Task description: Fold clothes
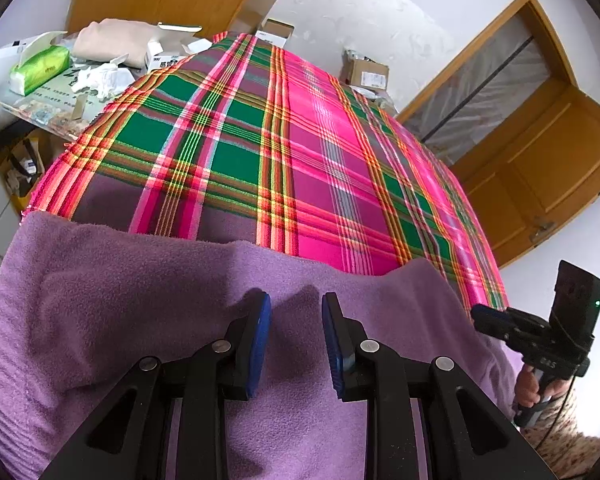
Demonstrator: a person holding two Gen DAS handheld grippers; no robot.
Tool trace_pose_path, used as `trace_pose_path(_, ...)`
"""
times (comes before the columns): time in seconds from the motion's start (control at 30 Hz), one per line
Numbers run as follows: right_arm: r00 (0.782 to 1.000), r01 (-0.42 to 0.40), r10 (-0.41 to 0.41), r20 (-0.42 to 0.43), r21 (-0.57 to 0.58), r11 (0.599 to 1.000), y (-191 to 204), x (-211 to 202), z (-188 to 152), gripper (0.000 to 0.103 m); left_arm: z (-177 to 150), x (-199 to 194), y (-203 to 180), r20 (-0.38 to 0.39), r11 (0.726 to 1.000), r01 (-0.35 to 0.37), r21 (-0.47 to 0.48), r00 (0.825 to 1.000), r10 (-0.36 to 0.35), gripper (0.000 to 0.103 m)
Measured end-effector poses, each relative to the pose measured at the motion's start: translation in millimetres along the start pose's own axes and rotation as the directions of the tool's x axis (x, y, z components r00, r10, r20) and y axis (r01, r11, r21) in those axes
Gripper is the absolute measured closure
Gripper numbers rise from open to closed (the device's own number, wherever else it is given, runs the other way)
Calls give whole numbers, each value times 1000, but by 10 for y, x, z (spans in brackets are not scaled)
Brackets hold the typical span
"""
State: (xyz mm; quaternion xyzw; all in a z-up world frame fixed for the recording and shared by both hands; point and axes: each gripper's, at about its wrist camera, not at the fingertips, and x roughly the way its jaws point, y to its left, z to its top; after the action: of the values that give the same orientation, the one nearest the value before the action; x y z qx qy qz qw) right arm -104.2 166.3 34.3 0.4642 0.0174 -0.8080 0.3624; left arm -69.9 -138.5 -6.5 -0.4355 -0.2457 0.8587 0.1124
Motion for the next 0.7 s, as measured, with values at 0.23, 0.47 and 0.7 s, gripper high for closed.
trace_pose_path(0.23,999,42,-41,-20,13,999,15,183,4,100,-4,-6,10,1,1000,3,4,1000,-3,76)
trace_pose_path(0.47,995,96,-95,-19,36,995,-4,254,5,100,-21,-112,68,21,1000,-7,-9,1000,7,76)
trace_pose_path(0.7,979,181,-183,86,33,983,267,14,0,97,-91,-311,162,56,999,-36,-25,998,38,76)
